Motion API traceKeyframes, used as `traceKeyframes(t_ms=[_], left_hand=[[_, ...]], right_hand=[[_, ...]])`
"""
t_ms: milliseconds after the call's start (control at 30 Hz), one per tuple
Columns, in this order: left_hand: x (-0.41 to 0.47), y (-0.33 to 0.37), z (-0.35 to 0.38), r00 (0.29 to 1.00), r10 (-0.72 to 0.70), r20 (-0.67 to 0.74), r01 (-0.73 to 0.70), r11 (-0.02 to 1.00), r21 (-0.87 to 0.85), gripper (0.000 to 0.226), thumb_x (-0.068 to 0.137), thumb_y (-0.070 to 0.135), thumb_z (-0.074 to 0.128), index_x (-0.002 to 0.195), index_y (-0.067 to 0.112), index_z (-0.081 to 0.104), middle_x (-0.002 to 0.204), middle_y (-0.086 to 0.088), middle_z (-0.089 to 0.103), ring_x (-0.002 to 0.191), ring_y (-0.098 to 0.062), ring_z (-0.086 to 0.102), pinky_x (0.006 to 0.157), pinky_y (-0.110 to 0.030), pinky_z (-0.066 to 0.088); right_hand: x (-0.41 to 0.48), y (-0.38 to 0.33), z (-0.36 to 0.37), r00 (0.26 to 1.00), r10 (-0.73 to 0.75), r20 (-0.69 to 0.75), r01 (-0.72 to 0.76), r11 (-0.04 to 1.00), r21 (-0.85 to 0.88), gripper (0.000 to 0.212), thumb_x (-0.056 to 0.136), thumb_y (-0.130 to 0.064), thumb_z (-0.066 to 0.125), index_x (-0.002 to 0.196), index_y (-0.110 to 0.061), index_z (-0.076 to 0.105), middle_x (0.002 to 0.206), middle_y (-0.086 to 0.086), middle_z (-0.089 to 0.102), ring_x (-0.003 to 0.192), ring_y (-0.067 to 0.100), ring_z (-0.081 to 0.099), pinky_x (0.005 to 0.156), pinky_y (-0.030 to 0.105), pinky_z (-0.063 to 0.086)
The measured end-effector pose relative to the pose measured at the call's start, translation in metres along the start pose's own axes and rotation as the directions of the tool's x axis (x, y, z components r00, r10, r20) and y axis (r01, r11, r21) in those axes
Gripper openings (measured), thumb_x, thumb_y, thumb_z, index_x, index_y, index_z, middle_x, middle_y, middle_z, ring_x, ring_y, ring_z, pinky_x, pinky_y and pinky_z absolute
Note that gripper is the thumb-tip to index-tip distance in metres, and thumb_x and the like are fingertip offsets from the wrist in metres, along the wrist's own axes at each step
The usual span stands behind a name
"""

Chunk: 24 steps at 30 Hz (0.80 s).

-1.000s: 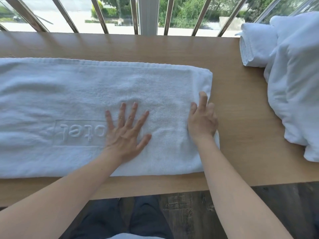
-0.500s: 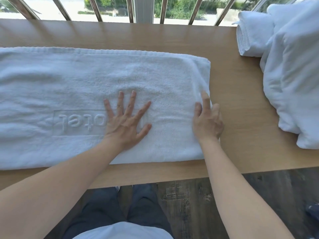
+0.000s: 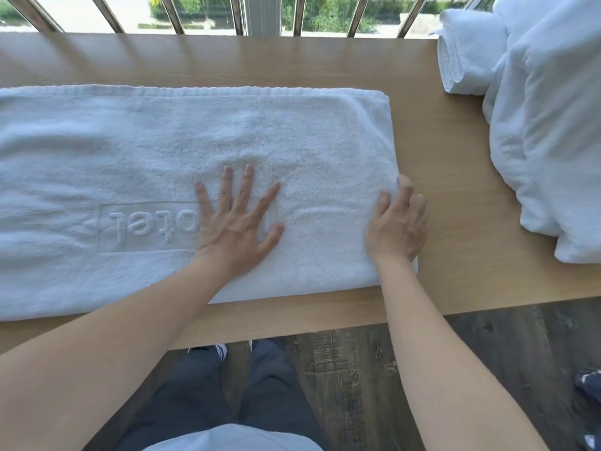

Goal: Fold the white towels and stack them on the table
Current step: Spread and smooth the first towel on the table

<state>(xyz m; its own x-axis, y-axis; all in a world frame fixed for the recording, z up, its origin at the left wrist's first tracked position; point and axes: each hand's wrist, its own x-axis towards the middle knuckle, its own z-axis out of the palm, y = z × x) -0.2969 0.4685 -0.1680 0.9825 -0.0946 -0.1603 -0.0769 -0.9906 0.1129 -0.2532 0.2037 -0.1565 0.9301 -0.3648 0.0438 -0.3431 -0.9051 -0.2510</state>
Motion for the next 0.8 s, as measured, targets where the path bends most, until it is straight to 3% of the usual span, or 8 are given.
traceKeyframes(t_ms=[100, 200, 300, 400, 467, 567, 733, 800], left_hand=[[0.001, 0.0, 0.001, 1.0, 0.002, -0.001, -0.002, 1.0, 0.004, 0.07, 0.093, 0.076, 0.003, 0.156, 0.048, -0.008, 0.168, -0.002, -0.014, 0.153, -0.033, -0.02, 0.114, -0.071, -0.009], [0.002, -0.001, 0.001, 1.0, 0.008, 0.012, -0.008, 1.0, 0.001, 0.07, 0.094, 0.075, 0.002, 0.157, 0.047, -0.008, 0.168, -0.002, -0.014, 0.153, -0.033, -0.019, 0.115, -0.068, -0.011], [-0.001, -0.002, -0.004, 0.999, 0.03, 0.039, -0.029, 0.999, -0.029, 0.069, 0.096, 0.072, 0.003, 0.158, 0.043, -0.008, 0.169, 0.0, -0.013, 0.153, -0.03, -0.018, 0.119, -0.062, -0.01], [-0.002, -0.016, -0.015, 0.999, 0.043, -0.006, -0.043, 0.987, -0.153, 0.068, 0.1, 0.064, 0.014, 0.16, 0.032, 0.011, 0.169, 0.0, 0.012, 0.156, -0.024, 0.004, 0.125, -0.049, 0.005], [-0.002, -0.035, -0.023, 0.997, 0.039, -0.07, -0.053, 0.975, -0.214, 0.067, 0.1, 0.057, 0.023, 0.158, 0.022, 0.026, 0.163, -0.002, 0.029, 0.15, -0.026, 0.025, 0.119, -0.046, 0.023], [0.0, -0.059, -0.026, 0.99, 0.003, -0.139, -0.032, 0.977, -0.209, 0.064, 0.098, 0.049, 0.029, 0.152, 0.015, 0.038, 0.154, -0.005, 0.041, 0.135, -0.031, 0.039, 0.112, -0.046, 0.031], [0.008, -0.062, -0.014, 0.997, -0.072, -0.038, 0.069, 0.994, -0.09, 0.062, 0.102, 0.047, 0.019, 0.16, 0.03, 0.01, 0.169, -0.002, 0.003, 0.155, -0.026, -0.003, 0.123, -0.051, -0.008], [0.013, -0.064, -0.01, 0.996, -0.082, -0.024, 0.081, 0.996, -0.04, 0.063, 0.1, 0.051, 0.012, 0.16, 0.034, 0.0, 0.169, 0.001, -0.006, 0.155, -0.025, -0.012, 0.121, -0.054, -0.012]], right_hand=[[-0.03, 0.003, 0.001, 0.998, -0.055, -0.032, 0.053, 0.997, -0.053, 0.054, 0.1, -0.043, 0.041, 0.15, -0.023, 0.036, 0.138, 0.016, 0.045, 0.118, 0.034, 0.046, 0.098, 0.049, 0.036], [-0.05, 0.019, 0.002, 0.958, -0.238, 0.161, 0.248, 0.967, -0.05, 0.057, 0.101, -0.05, 0.029, 0.156, -0.034, 0.026, 0.164, 0.01, 0.021, 0.148, 0.033, 0.023, 0.118, 0.052, 0.02], [-0.041, 0.029, -0.001, 0.947, -0.138, 0.29, 0.172, 0.981, -0.094, 0.058, 0.103, -0.053, 0.016, 0.158, -0.043, 0.003, 0.169, 0.004, 0.004, 0.155, 0.025, 0.003, 0.124, 0.05, 0.0], [-0.05, 0.004, -0.006, 0.963, -0.078, 0.259, 0.122, 0.98, -0.155, 0.063, 0.103, -0.049, 0.014, 0.161, -0.029, -0.001, 0.169, 0.007, -0.008, 0.155, 0.026, -0.008, 0.123, 0.053, -0.007], [-0.067, -0.031, -0.006, 0.946, -0.219, 0.239, 0.242, 0.968, -0.072, 0.065, 0.104, -0.05, 0.015, 0.162, -0.023, 0.003, 0.168, 0.006, -0.009, 0.155, 0.025, -0.01, 0.123, 0.051, -0.011], [-0.087, -0.089, 0.007, 0.82, -0.498, 0.283, 0.507, 0.861, 0.044, 0.061, 0.105, -0.049, 0.015, 0.161, -0.027, 0.007, 0.169, 0.003, -0.005, 0.155, 0.025, -0.011, 0.123, 0.05, -0.012], [-0.085, -0.143, 0.036, 0.731, -0.586, 0.35, 0.595, 0.798, 0.092, 0.055, 0.107, -0.046, 0.021, 0.16, -0.036, 0.012, 0.169, -0.001, 0.0, 0.155, 0.022, -0.008, 0.123, 0.05, -0.01], [-0.071, -0.144, 0.043, 0.725, -0.577, 0.375, 0.605, 0.794, 0.05, 0.056, 0.105, -0.052, 0.017, 0.159, -0.041, 0.004, 0.169, -0.004, -0.007, 0.154, 0.018, -0.014, 0.122, 0.049, -0.012]])
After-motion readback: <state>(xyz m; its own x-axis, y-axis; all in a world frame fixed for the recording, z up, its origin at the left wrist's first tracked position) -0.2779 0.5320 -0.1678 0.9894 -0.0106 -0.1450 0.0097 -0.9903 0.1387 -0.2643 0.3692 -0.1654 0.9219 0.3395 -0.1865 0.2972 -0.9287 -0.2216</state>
